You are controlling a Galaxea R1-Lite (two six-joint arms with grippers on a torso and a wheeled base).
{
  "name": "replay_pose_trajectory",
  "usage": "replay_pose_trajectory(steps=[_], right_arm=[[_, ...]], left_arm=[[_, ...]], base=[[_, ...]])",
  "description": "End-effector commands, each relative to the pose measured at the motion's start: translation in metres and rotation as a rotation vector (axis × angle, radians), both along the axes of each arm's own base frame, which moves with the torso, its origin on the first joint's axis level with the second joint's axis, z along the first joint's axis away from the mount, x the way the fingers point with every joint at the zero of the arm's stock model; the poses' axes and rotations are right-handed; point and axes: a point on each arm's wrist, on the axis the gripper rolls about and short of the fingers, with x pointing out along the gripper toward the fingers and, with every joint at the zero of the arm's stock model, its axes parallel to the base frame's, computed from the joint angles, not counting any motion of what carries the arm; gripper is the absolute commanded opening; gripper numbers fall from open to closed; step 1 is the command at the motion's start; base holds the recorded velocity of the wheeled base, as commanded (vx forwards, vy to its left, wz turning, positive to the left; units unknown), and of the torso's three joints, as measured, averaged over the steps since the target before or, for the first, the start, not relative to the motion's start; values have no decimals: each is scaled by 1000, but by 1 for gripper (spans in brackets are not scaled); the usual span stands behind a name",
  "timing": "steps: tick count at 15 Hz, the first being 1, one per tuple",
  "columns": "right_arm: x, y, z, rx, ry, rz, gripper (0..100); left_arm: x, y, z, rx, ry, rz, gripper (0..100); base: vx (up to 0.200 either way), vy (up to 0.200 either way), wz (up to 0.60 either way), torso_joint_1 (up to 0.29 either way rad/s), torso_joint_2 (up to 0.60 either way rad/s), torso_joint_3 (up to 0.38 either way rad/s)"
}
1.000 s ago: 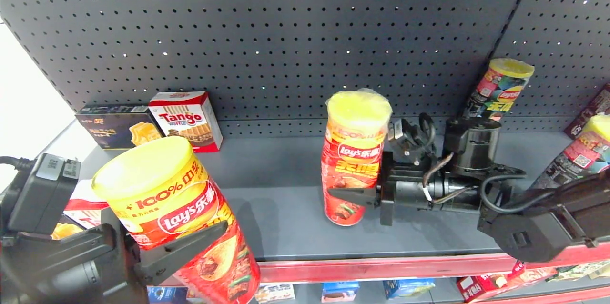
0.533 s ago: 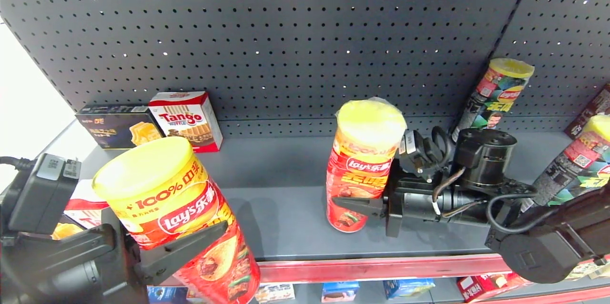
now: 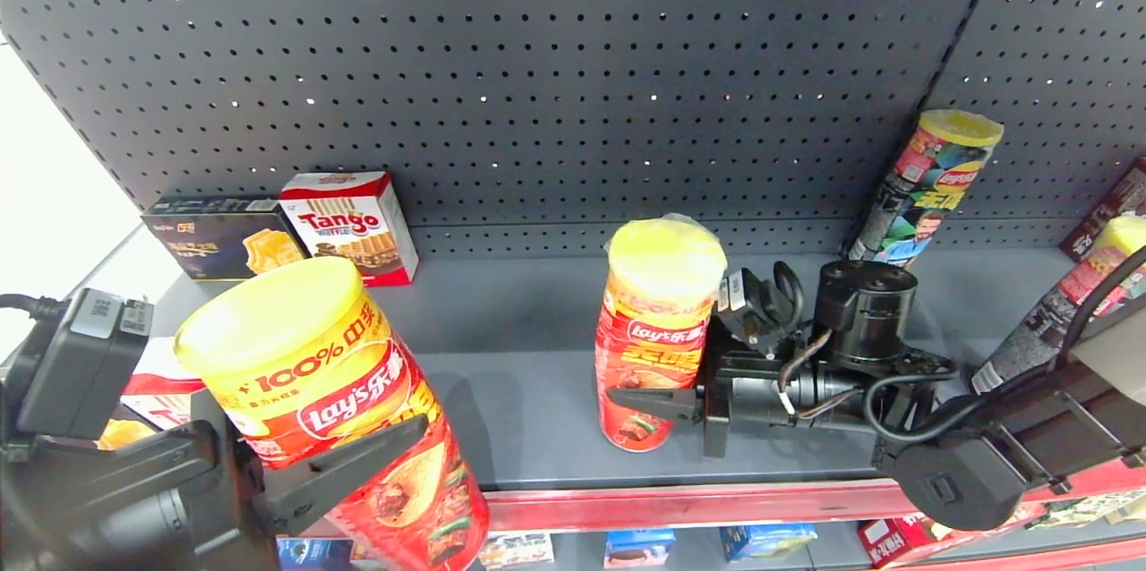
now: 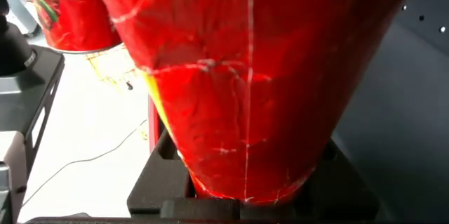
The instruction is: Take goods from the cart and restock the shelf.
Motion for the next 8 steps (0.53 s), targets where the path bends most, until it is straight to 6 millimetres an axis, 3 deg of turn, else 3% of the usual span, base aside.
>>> replay_pose_trajectory(steps=[1,5,6,8], right_arm=[[5,4,-11,-13,19,3,0],[6,6,-15,-17,24,4,0],[5,6,-15,-17,23,4,100],[4,4,-13,-15,18,1,100]], left_arm=[[0,0,0,1,2,0,0],[0,0,-1,1,3,0,0],[0,0,-1,1,3,0,0],[0,0,-1,1,3,0,0]], base=[[0,0,0,0,0,0],[0,0,0,0,0,0],[0,0,0,0,0,0],[0,0,0,0,0,0]])
